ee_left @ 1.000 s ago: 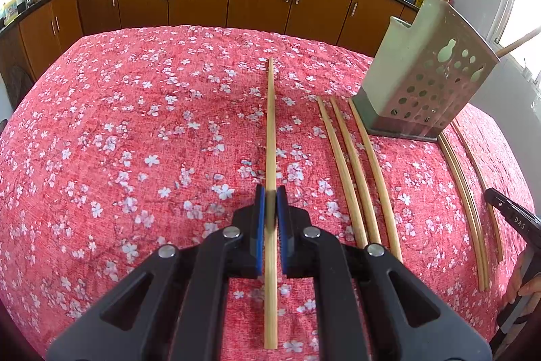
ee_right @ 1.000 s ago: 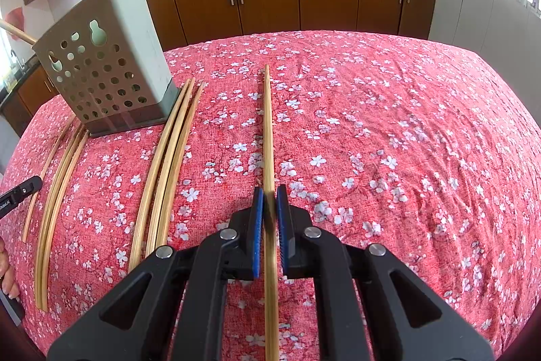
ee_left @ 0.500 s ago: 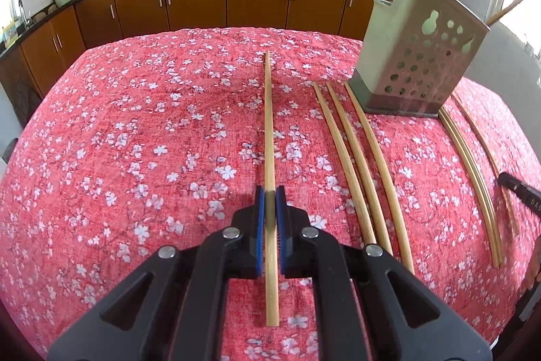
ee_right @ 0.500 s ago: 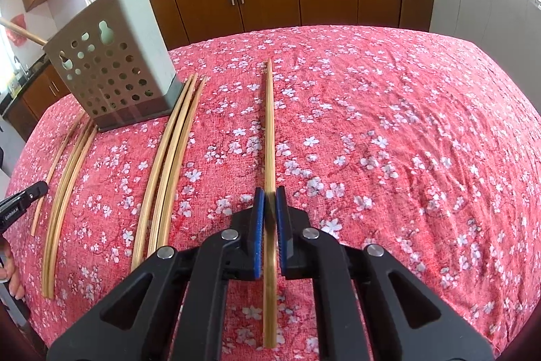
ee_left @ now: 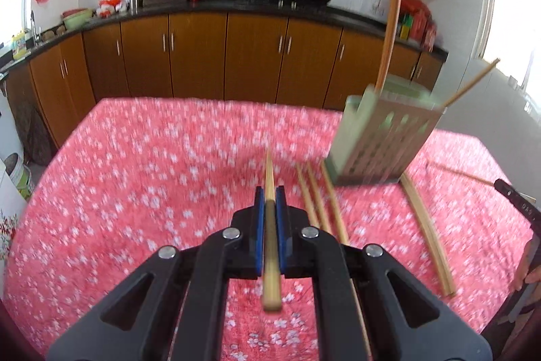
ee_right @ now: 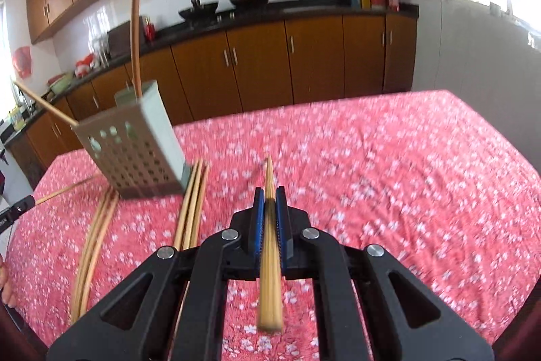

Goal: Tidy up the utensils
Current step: 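Raise the left gripper's chopstick into the holder while the right gripper inserts its chopstick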

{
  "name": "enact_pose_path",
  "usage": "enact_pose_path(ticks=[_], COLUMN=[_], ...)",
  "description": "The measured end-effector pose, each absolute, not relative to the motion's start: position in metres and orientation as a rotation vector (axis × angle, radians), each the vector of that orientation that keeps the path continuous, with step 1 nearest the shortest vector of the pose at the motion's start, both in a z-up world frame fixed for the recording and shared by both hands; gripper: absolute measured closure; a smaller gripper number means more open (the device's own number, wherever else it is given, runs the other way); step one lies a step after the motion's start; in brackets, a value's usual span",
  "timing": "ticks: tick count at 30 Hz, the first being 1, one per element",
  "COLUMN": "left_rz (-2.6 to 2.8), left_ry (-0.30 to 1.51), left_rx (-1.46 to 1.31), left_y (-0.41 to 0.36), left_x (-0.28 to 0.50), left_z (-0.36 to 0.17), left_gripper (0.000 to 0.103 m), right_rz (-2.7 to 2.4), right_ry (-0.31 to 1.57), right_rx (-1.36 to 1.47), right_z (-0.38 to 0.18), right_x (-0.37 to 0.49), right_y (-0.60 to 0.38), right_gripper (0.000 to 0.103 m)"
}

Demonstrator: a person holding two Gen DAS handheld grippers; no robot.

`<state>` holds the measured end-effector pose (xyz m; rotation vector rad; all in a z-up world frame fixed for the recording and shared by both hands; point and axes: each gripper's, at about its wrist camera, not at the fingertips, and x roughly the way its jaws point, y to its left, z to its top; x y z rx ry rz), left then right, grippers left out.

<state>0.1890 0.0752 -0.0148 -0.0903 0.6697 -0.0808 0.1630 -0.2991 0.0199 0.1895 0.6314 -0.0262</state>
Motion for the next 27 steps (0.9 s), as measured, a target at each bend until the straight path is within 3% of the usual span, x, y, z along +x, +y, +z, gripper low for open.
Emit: enact_pose_path(ticks=[6,27], left_rz=[-0.078,-0.081], left_ry=[0.585,0.516], left_rx=[-0.095,-0.106], left_y=[0.074,0.073], left_x=[0.184,0.185], left_z=[0.017,0.049], left_gripper=[0.095,0.095], right_rz=[-0.028,-0.002], right_ry=[0.578,0.472], right_rx=[0.186,0.194], right_z=[0.035,0.072], right_x=[0.164,0.159], right_y=[-0.298,-0.298], right_gripper=[0.095,0.095])
